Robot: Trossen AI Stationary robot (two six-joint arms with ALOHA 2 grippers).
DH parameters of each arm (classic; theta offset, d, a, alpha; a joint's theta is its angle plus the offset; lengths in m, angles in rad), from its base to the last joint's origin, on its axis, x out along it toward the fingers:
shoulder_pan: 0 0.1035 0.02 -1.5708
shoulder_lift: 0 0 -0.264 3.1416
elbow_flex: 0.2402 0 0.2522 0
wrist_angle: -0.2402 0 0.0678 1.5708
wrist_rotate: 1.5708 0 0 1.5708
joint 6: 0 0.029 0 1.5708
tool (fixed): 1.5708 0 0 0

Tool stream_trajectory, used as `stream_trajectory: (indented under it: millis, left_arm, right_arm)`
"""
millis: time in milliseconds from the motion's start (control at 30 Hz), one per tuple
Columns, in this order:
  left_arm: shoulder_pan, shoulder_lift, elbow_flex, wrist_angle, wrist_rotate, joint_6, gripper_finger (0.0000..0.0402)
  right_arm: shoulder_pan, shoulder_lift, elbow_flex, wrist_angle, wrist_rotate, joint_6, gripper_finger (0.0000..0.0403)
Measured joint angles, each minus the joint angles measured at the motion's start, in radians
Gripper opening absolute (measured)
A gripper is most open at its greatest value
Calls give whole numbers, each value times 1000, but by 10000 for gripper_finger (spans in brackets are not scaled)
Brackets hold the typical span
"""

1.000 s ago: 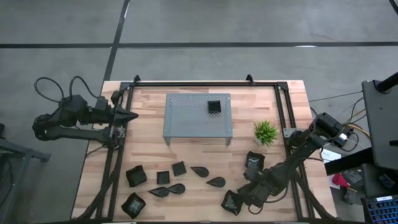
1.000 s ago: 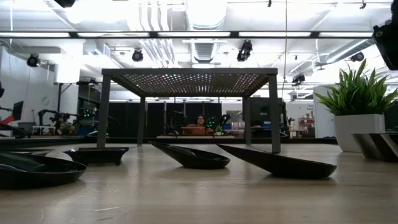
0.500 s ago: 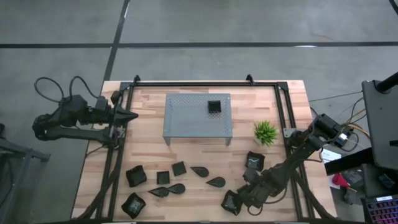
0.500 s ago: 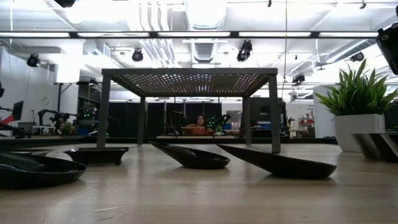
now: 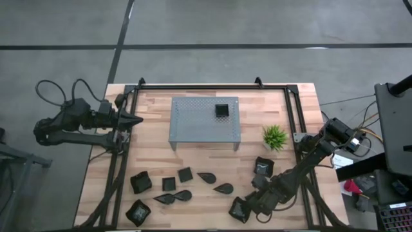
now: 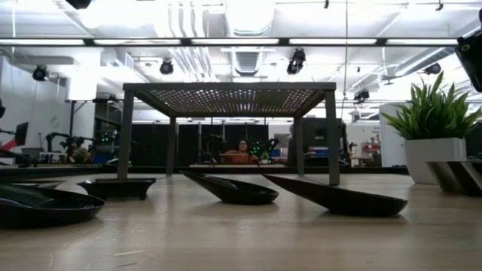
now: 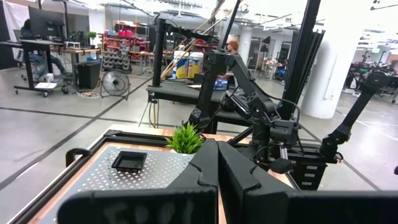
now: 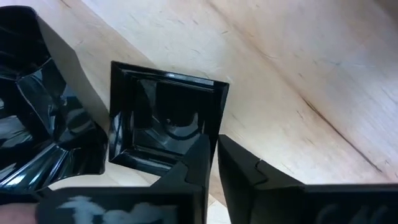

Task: Pick & Place Mini shaped plates
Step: Stack the square plate on top of the square plate on the shelf

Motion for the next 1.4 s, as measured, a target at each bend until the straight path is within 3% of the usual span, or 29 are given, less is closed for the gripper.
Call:
stream_trajectory:
  millis: [600,933,1400]
  left_arm:
    - [0,0,0,0,0,0,0]
    - [0,0,0,0,0,0,0]
    - [0,0,0,0,0,0,0]
  right_arm:
    - [-10,-31,11,-44,5,16,8]
    - [-16,-112,12,-80,99,21,8]
    - [-17,-172,12,-116,140,42,8]
